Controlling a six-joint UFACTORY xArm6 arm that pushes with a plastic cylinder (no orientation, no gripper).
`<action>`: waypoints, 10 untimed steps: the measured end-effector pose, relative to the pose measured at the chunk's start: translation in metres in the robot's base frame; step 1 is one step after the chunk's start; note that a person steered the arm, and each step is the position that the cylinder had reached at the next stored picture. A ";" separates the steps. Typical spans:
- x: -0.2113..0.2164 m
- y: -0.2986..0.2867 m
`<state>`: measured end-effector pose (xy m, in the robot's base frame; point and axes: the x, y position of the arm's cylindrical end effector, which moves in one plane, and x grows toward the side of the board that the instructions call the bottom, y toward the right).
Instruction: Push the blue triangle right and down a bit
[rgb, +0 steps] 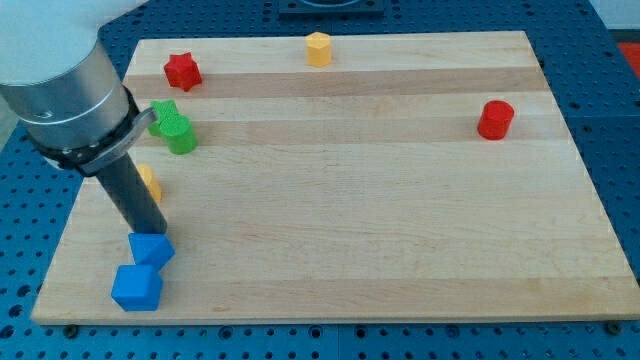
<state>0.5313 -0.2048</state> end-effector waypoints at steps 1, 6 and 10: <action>0.000 -0.026; 0.057 -0.049; 0.018 -0.004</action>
<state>0.5497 -0.2092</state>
